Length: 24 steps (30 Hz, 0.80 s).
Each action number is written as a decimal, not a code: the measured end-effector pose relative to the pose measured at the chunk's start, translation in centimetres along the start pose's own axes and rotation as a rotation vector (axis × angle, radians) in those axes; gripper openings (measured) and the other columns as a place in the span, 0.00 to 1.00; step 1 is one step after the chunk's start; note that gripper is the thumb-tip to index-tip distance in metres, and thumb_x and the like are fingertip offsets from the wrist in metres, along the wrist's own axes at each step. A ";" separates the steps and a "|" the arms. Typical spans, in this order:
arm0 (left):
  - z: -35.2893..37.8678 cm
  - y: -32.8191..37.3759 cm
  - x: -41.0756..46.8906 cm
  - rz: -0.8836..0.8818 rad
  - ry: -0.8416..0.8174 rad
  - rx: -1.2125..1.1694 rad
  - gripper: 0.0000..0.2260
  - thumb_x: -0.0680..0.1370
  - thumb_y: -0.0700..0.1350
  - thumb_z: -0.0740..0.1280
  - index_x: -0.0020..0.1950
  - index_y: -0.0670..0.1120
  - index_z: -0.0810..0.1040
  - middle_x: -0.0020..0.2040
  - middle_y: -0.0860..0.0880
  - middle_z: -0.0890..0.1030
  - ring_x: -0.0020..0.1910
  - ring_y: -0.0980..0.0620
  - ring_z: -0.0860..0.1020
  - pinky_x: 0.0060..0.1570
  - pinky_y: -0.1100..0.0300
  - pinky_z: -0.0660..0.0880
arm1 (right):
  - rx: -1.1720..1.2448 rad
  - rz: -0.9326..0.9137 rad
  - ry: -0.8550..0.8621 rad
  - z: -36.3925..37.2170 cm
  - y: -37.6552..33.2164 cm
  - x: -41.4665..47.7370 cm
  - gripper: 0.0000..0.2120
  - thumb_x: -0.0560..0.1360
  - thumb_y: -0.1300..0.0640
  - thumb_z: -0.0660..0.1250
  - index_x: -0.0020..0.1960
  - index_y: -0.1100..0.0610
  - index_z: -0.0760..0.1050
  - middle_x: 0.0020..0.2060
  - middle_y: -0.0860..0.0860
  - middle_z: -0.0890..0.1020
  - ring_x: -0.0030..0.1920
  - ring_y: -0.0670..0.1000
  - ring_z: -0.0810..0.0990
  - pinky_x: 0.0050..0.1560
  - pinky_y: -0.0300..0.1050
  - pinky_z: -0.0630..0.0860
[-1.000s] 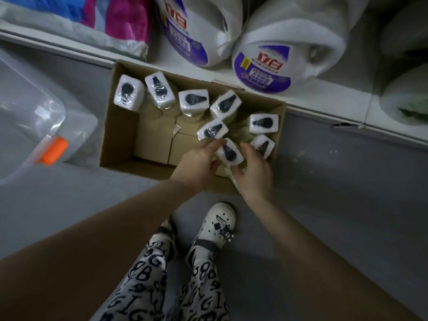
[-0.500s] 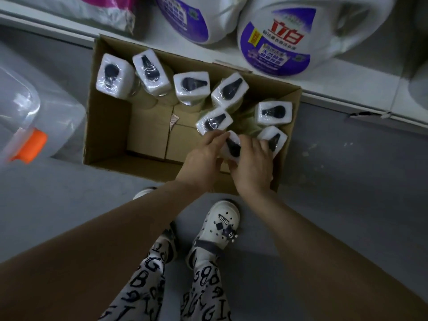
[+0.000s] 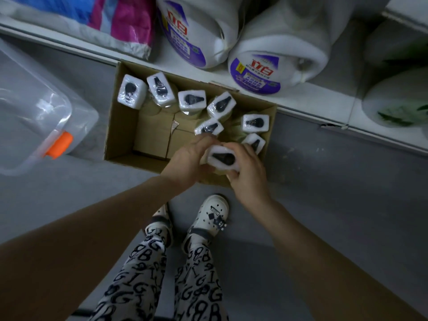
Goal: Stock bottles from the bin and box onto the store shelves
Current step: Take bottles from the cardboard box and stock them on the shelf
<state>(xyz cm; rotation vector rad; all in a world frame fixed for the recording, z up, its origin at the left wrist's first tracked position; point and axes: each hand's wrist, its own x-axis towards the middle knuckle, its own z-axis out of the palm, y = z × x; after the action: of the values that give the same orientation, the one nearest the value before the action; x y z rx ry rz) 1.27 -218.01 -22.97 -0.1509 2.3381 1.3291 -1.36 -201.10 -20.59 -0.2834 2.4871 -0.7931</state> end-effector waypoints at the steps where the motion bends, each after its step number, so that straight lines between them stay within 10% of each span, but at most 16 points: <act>1: -0.8 0.7 -0.6 0.003 -0.007 -0.022 0.23 0.70 0.39 0.76 0.62 0.49 0.74 0.56 0.50 0.80 0.53 0.51 0.81 0.53 0.48 0.79 | 0.025 -0.019 0.013 -0.7 -0.8 -0.4 0.27 0.69 0.70 0.71 0.65 0.53 0.74 0.60 0.49 0.76 0.63 0.51 0.74 0.60 0.43 0.73; 5: -4.1 3.8 -2.7 -0.016 0.022 -0.113 0.21 0.72 0.41 0.75 0.62 0.54 0.72 0.54 0.52 0.82 0.53 0.54 0.82 0.53 0.51 0.80 | 0.196 0.051 0.062 -3.8 -4.2 -1.9 0.25 0.70 0.66 0.73 0.64 0.52 0.72 0.59 0.44 0.77 0.61 0.45 0.76 0.60 0.43 0.75; 10: -9.6 9.2 -5.8 -0.018 0.084 -0.090 0.20 0.74 0.41 0.74 0.64 0.49 0.75 0.52 0.59 0.78 0.51 0.62 0.77 0.49 0.78 0.68 | 0.396 0.128 -0.018 -9.0 -9.0 -3.8 0.24 0.74 0.59 0.73 0.66 0.47 0.69 0.60 0.44 0.79 0.60 0.44 0.79 0.57 0.37 0.77; 16: -15.3 15.8 -10.0 -0.015 0.113 -0.169 0.21 0.76 0.43 0.72 0.68 0.47 0.73 0.57 0.54 0.80 0.55 0.59 0.78 0.56 0.68 0.73 | 0.460 0.072 -0.057 -14.5 -15.5 -6.3 0.24 0.76 0.57 0.68 0.70 0.44 0.67 0.65 0.46 0.77 0.66 0.49 0.75 0.66 0.59 0.74; 20: -18.3 20.4 -12.9 0.016 0.167 -0.218 0.22 0.77 0.45 0.70 0.70 0.48 0.70 0.56 0.56 0.77 0.54 0.60 0.77 0.53 0.74 0.71 | 0.486 -0.014 0.005 -18.7 -20.2 -8.7 0.23 0.74 0.53 0.67 0.68 0.43 0.69 0.65 0.49 0.76 0.65 0.51 0.76 0.65 0.60 0.74; 24: -21.5 24.8 -15.6 0.118 0.185 -0.222 0.20 0.79 0.46 0.69 0.70 0.47 0.70 0.59 0.52 0.79 0.57 0.56 0.79 0.57 0.57 0.78 | 0.514 -0.060 0.069 -22.5 -24.2 -11.0 0.21 0.75 0.47 0.67 0.65 0.34 0.68 0.65 0.50 0.76 0.63 0.51 0.77 0.63 0.59 0.76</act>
<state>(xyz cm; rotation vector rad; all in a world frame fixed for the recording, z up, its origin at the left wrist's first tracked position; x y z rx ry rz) 0.69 -224.74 12.79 -0.2146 2.3744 1.6981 -2.92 -206.06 13.80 -0.1463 2.2417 -1.4449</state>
